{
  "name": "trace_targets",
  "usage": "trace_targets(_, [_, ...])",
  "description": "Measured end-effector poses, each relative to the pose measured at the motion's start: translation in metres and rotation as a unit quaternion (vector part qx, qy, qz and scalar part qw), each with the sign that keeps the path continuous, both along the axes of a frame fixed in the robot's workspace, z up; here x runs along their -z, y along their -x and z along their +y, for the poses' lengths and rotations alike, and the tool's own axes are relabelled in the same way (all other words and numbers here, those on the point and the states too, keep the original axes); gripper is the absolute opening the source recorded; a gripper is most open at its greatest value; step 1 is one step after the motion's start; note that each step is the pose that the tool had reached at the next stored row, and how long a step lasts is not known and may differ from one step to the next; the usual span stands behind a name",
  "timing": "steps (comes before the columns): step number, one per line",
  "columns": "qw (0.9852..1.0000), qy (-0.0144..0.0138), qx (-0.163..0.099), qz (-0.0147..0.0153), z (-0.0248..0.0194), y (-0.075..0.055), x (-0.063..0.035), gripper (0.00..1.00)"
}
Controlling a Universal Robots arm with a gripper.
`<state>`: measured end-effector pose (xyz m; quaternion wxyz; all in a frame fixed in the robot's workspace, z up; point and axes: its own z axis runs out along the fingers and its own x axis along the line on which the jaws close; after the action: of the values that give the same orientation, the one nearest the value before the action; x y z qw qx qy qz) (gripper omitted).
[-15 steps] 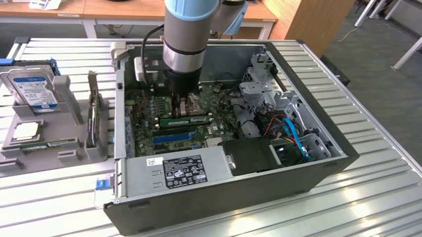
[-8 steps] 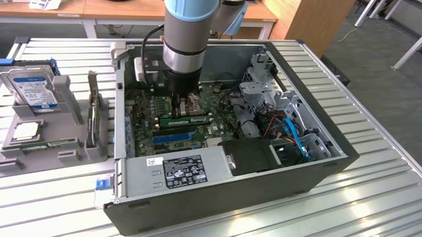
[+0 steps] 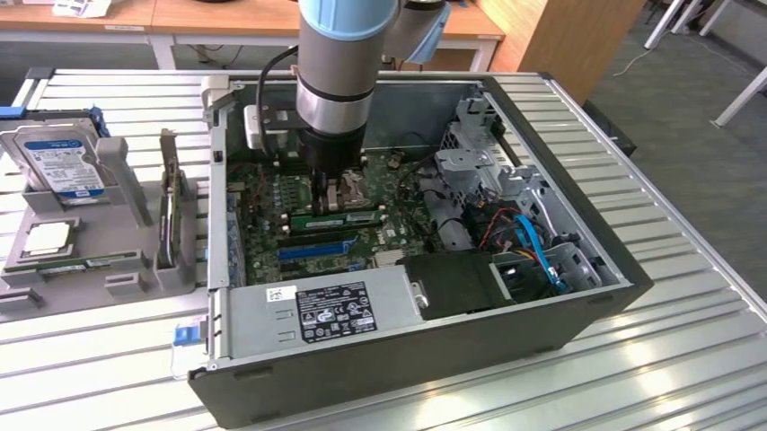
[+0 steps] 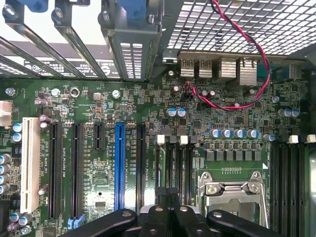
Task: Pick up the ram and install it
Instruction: 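Press down the ram until it locks into place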
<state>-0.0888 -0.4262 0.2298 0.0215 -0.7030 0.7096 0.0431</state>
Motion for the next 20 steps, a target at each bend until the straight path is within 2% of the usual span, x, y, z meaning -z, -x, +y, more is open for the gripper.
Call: trace_targets(20, [1.0000, -0.0001, 0.000, 0.0000, 0.0000, 0.0000, 0.0024, 0.10])
